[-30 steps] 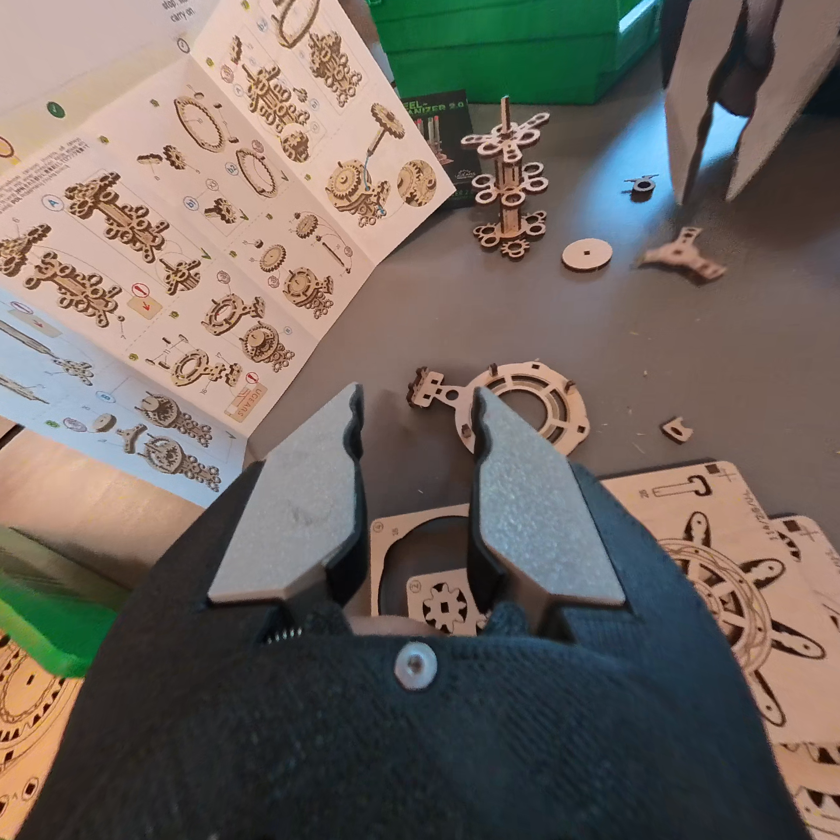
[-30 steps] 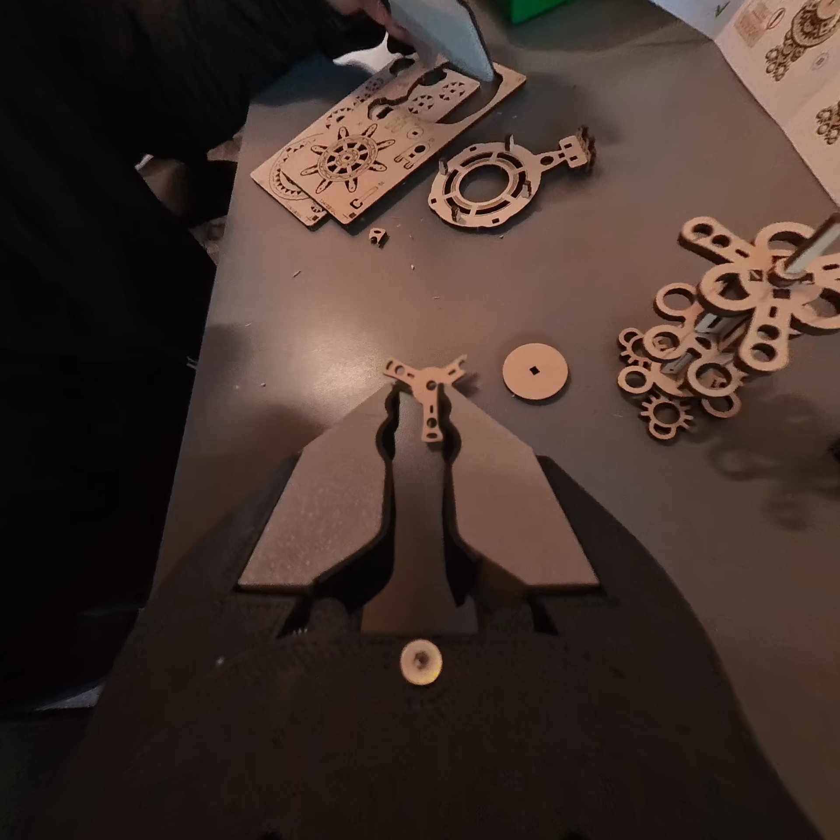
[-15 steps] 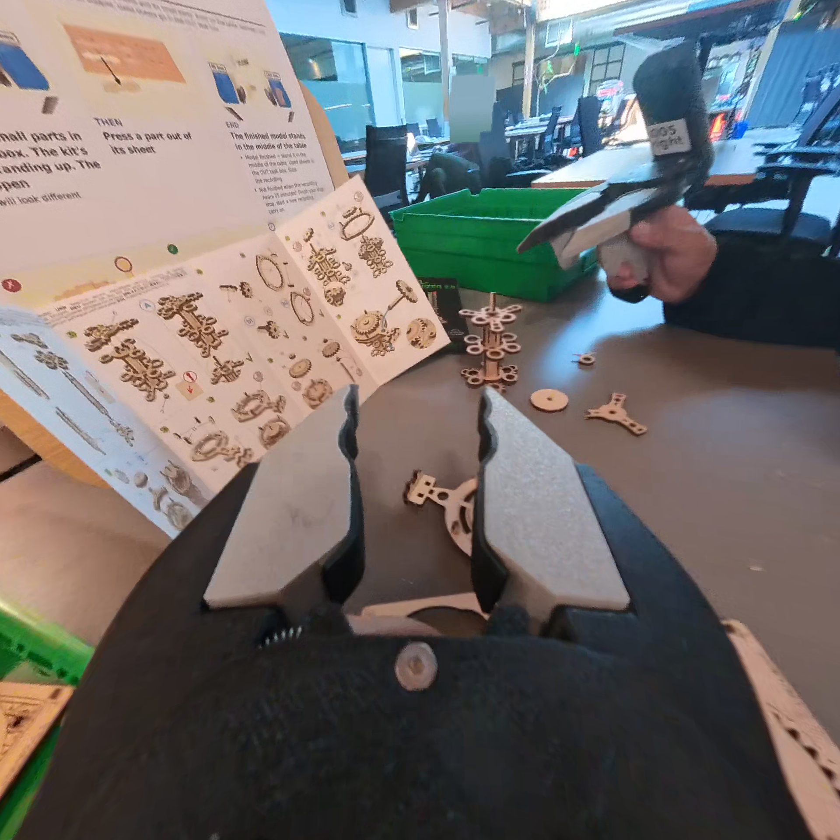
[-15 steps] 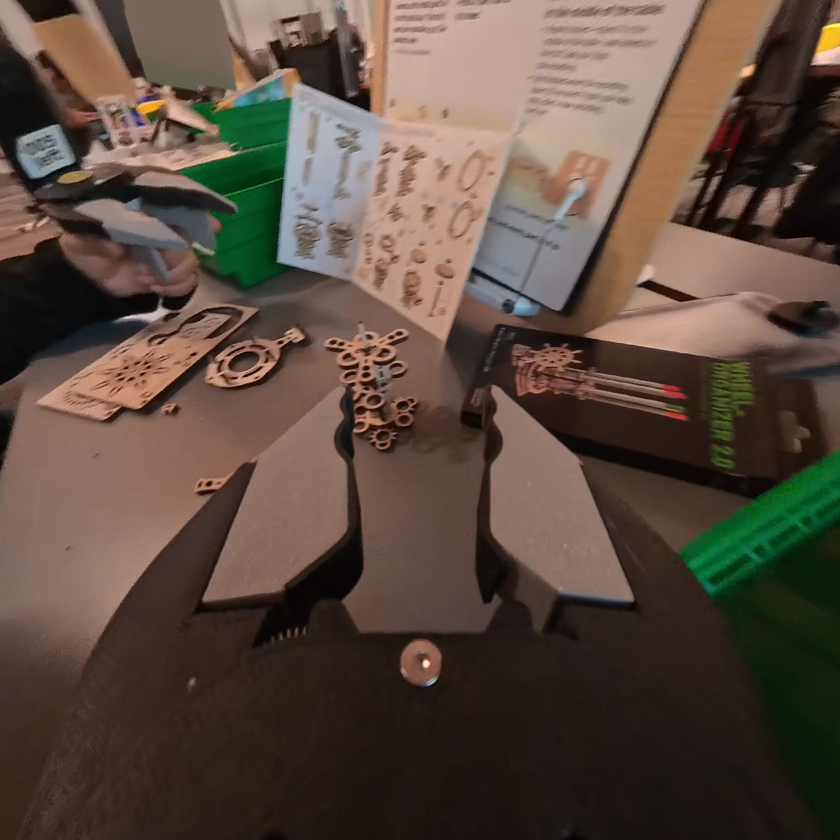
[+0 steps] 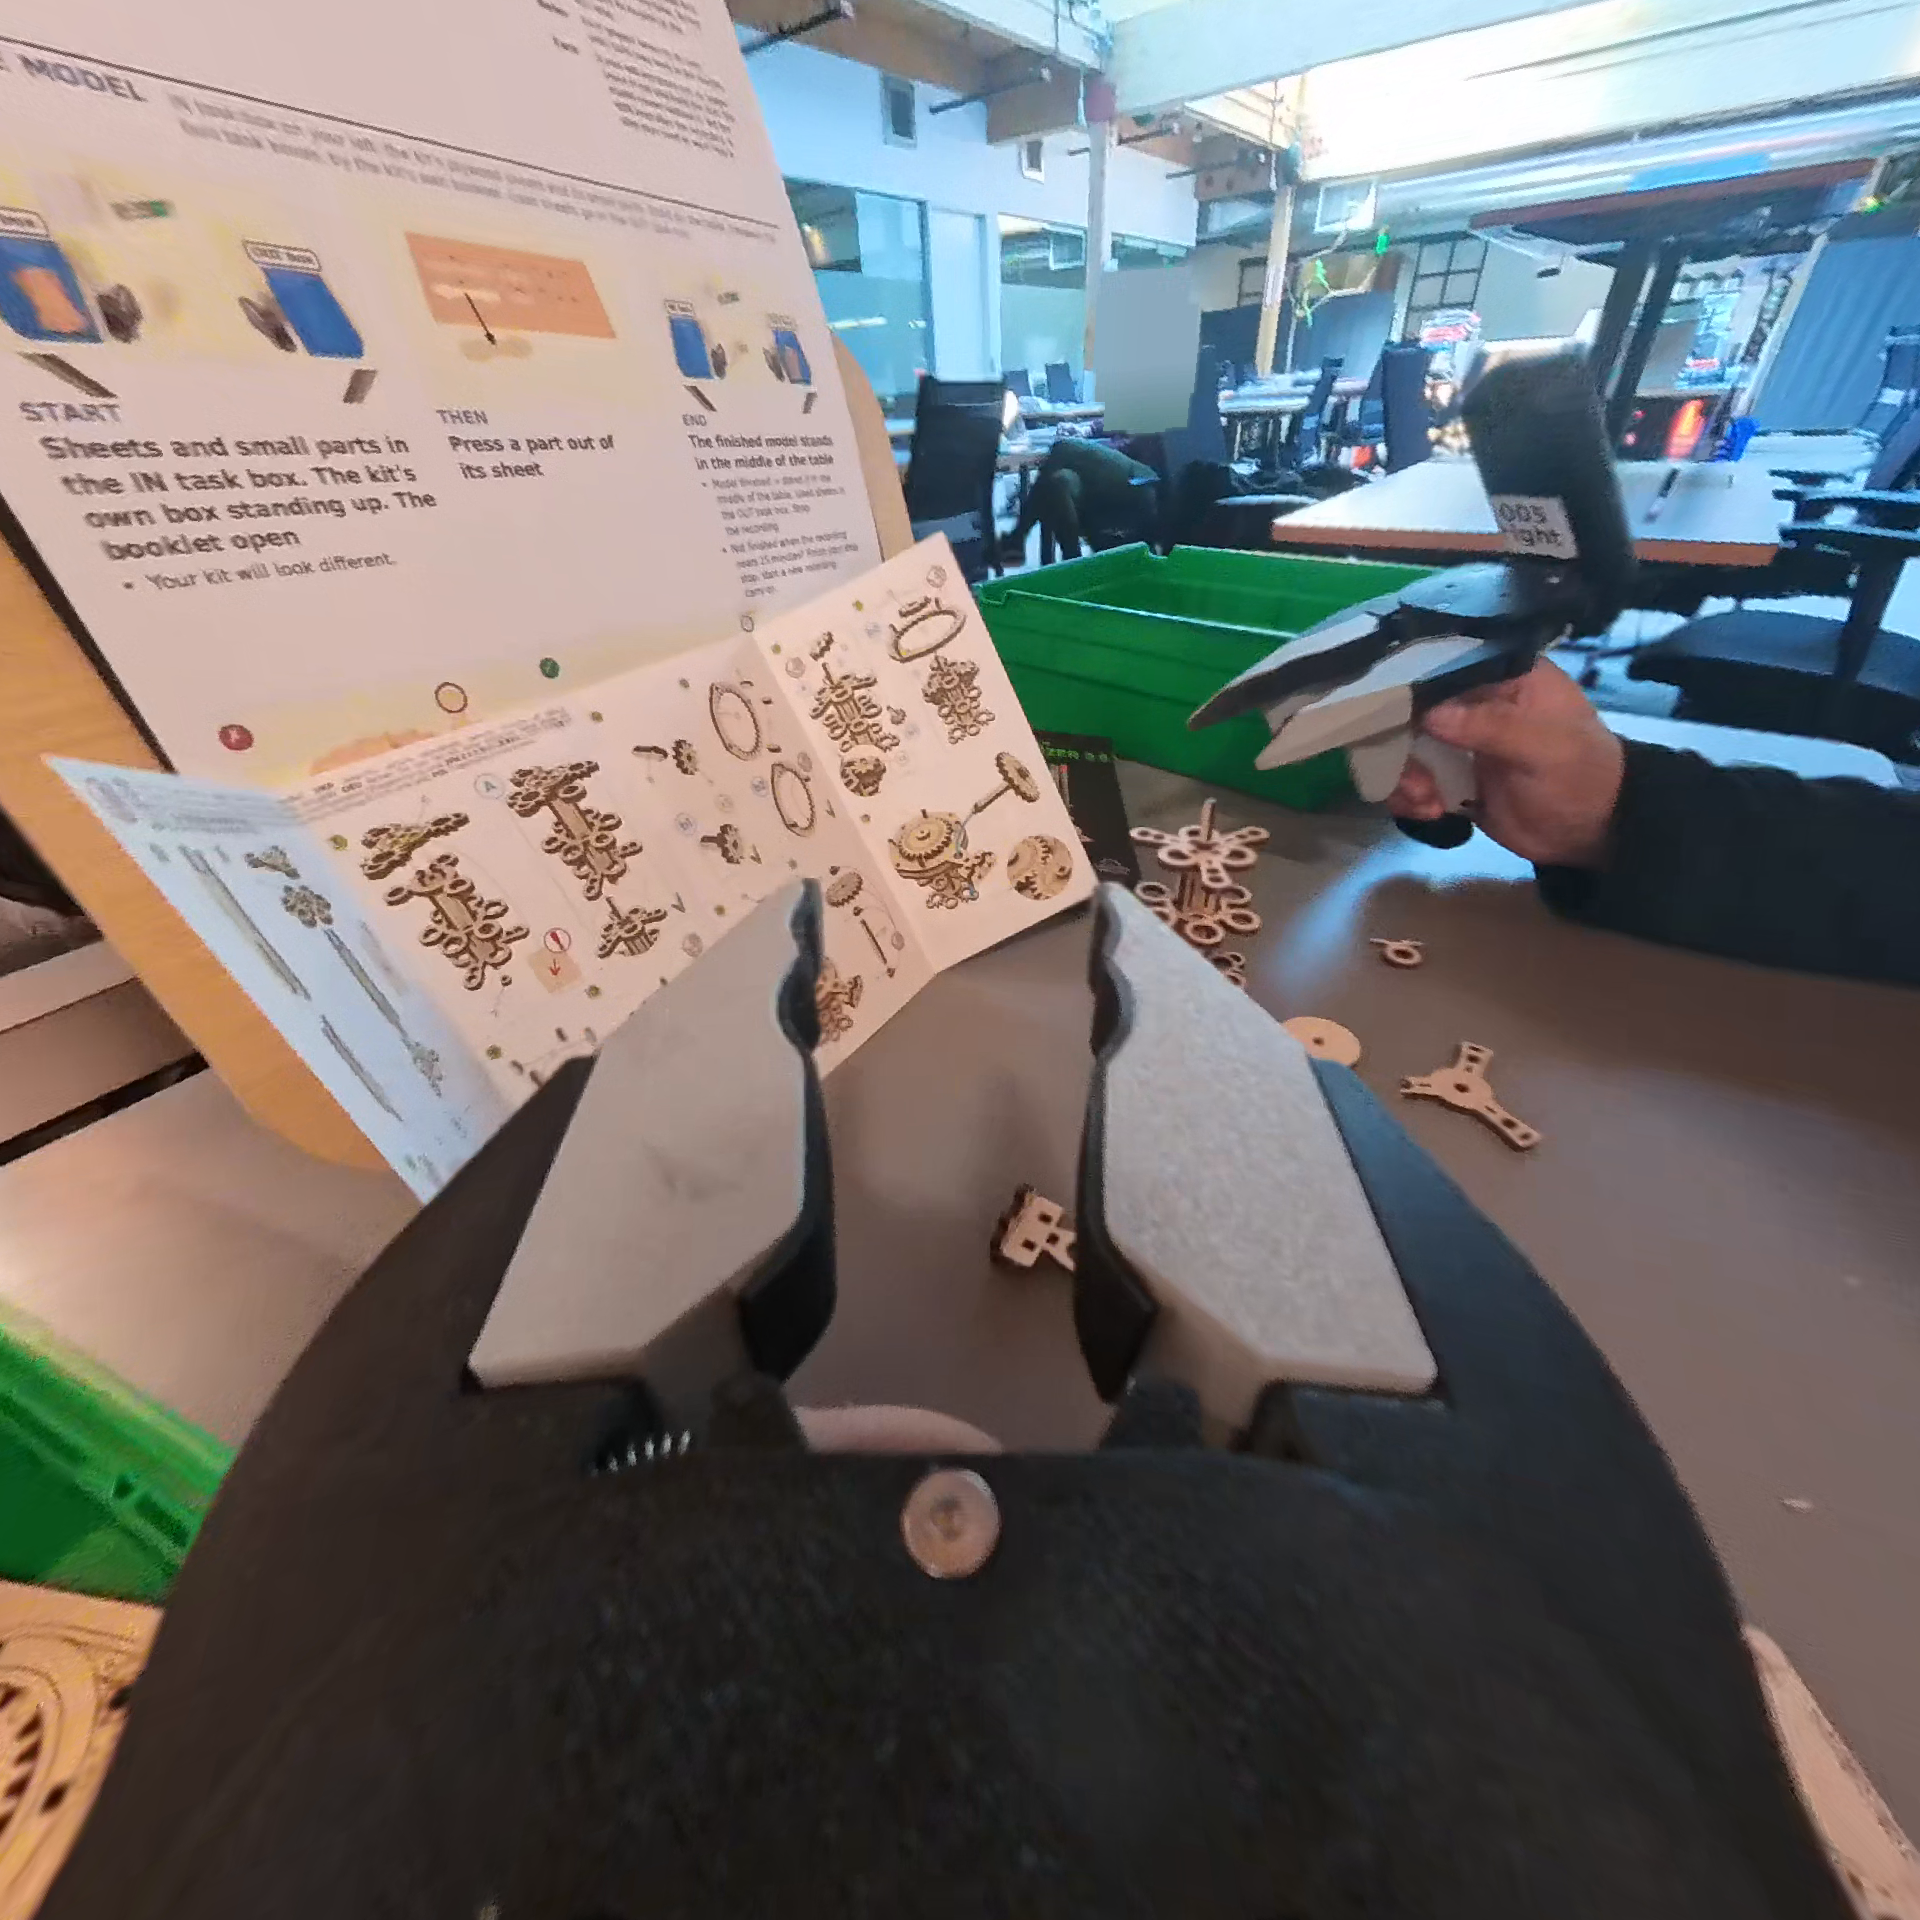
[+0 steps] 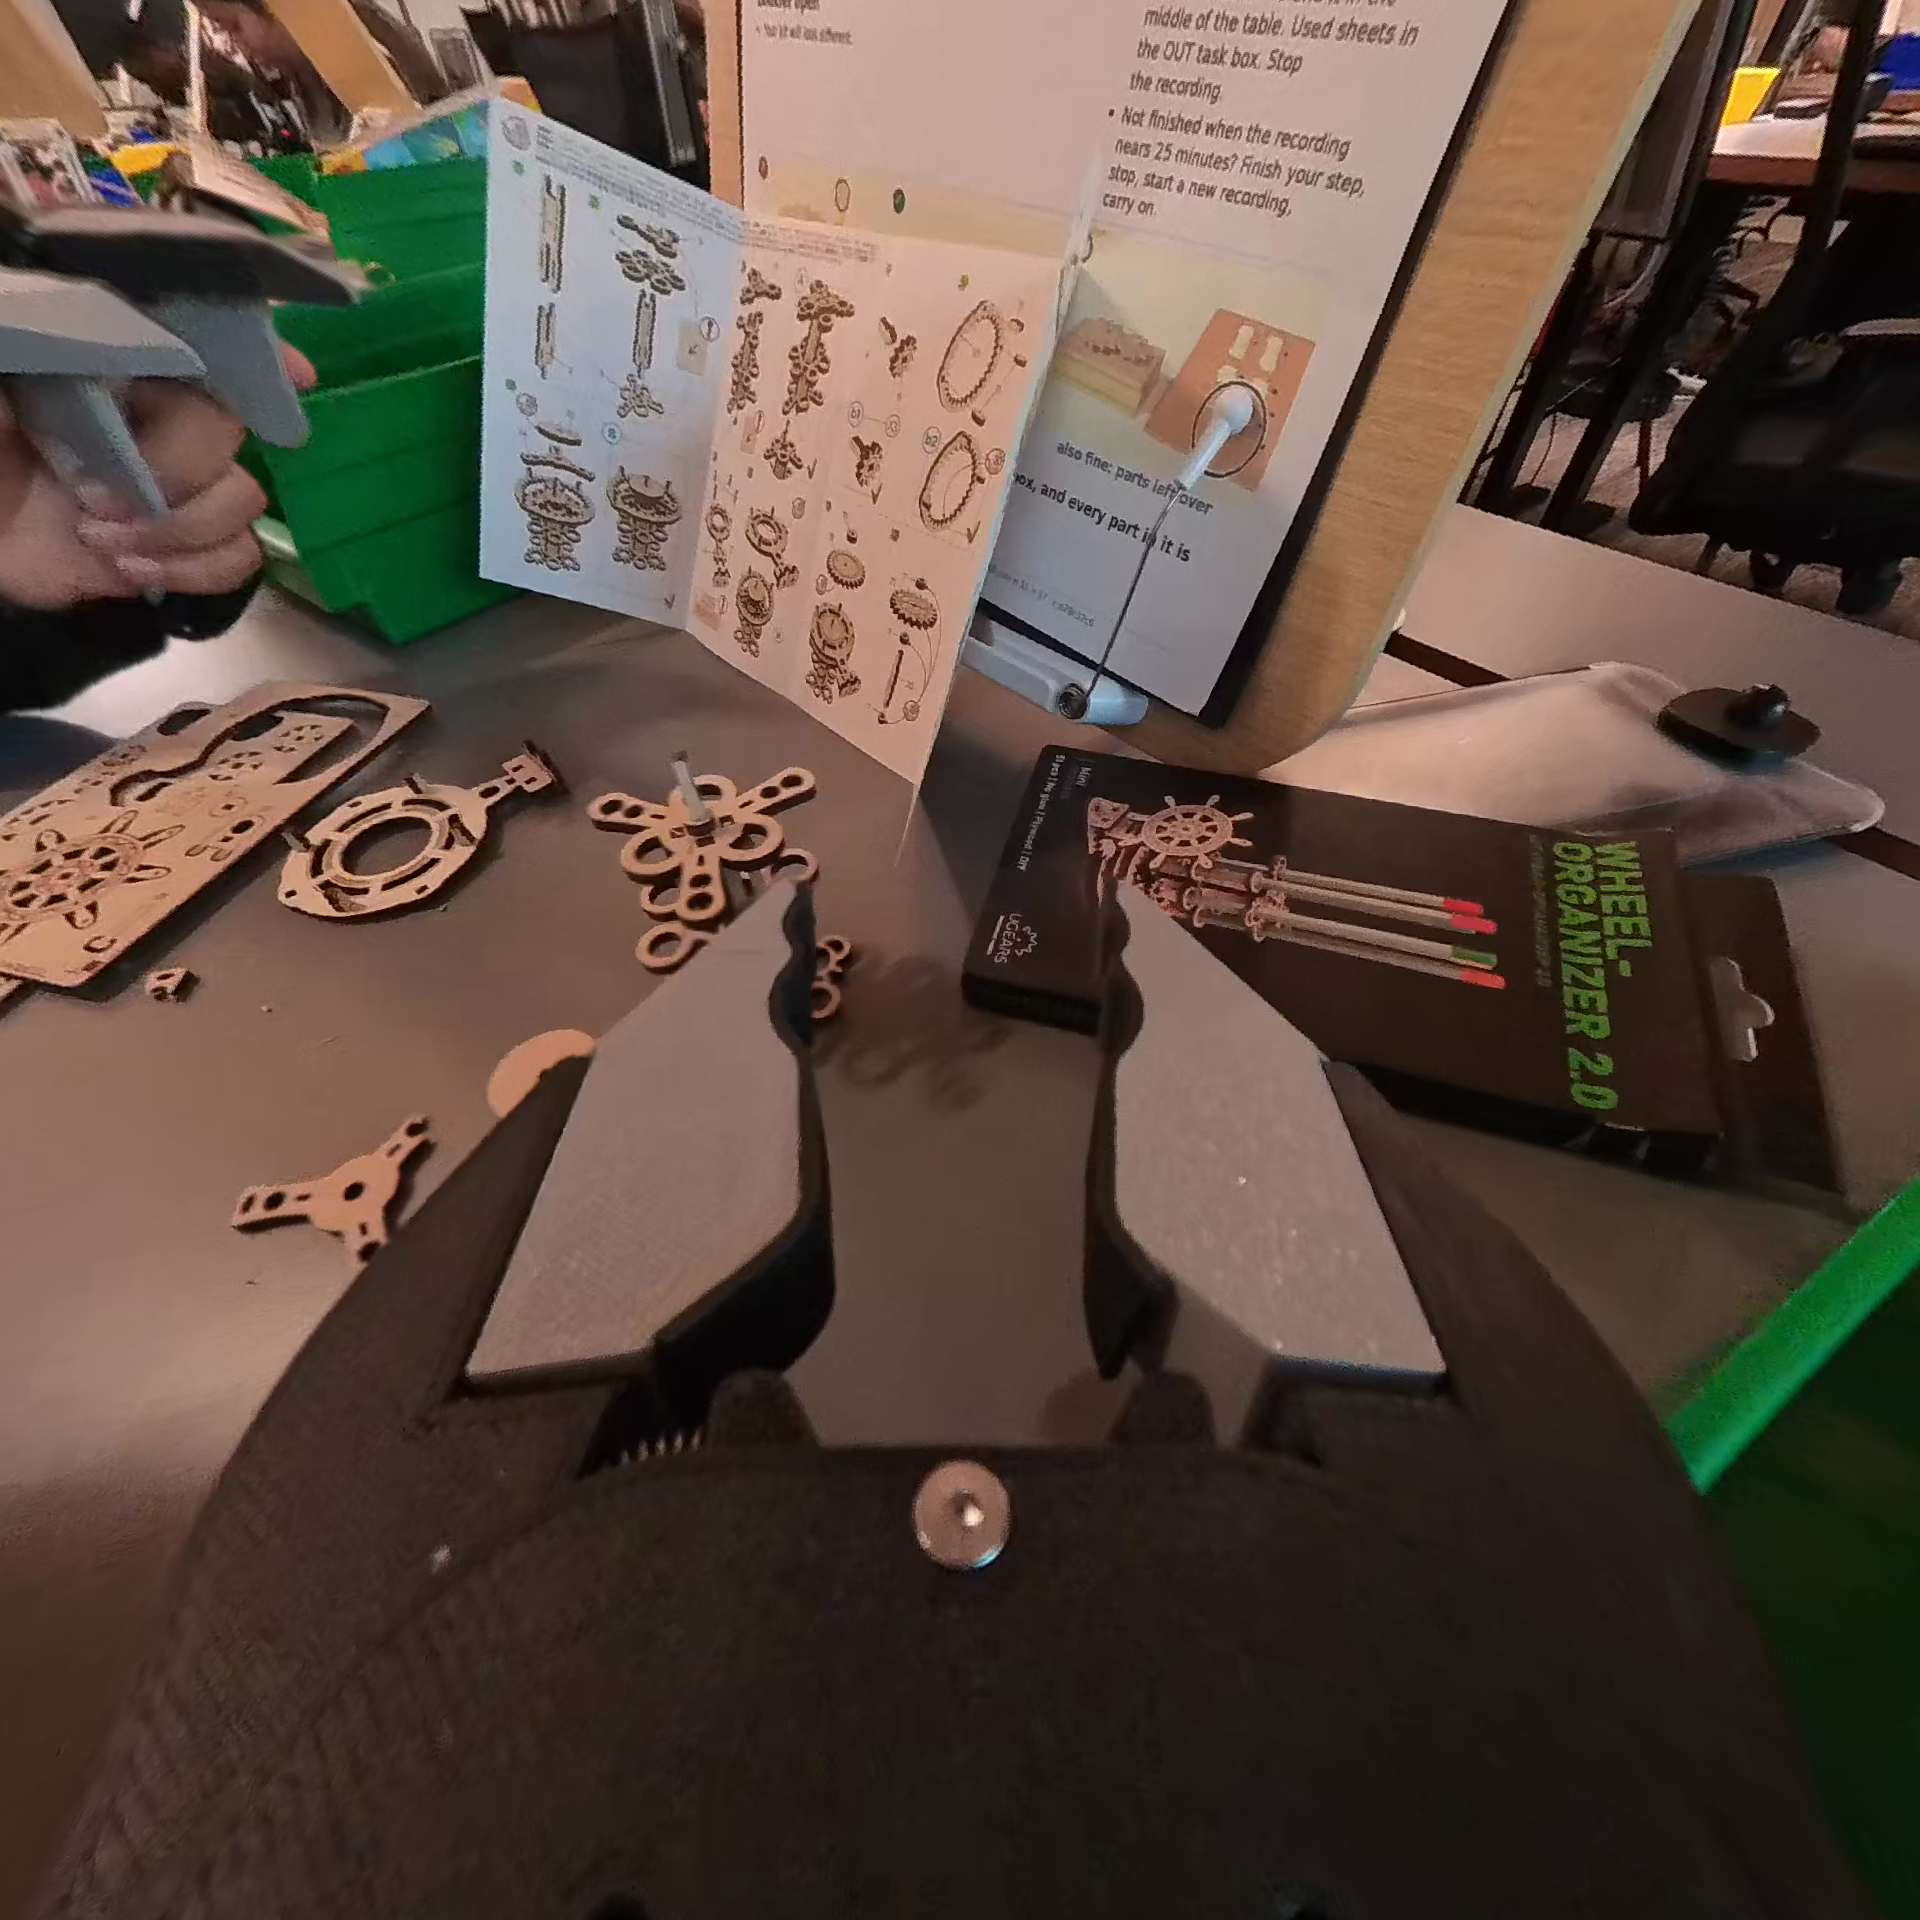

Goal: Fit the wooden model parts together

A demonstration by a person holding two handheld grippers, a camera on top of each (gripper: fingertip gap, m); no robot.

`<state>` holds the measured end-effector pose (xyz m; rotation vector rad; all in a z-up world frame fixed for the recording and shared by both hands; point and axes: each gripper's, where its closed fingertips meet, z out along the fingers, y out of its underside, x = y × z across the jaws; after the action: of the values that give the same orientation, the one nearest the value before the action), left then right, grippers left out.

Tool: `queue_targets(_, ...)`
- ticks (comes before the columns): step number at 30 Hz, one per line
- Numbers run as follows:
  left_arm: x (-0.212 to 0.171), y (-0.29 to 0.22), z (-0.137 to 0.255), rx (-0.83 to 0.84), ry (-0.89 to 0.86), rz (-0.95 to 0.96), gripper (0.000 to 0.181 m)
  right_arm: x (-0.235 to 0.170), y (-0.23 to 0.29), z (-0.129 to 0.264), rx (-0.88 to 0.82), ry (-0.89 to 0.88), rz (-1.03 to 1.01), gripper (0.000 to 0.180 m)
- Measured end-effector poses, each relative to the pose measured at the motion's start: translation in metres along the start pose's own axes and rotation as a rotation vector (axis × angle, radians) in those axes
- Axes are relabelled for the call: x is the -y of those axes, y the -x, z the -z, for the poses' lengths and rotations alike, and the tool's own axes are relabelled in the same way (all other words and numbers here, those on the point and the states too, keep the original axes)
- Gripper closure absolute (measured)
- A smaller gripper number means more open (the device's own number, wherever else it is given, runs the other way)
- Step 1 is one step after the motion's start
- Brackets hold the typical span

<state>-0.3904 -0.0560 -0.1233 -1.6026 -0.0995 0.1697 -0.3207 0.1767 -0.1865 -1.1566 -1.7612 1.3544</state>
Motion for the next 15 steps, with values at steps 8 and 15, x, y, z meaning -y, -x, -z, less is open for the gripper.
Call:
queue_targets(8,-0.007,-0.009,-0.004,-0.016,0.020,0.051,0.136,-0.013,0.013,-0.003,-0.029,0.099,0.178,0.142)
queue_targets(15,-0.012,-0.008,-0.006,-0.011,0.037,0.064,0.135,-0.014,0.026,-0.003,0.010,0.113,0.205,0.141)
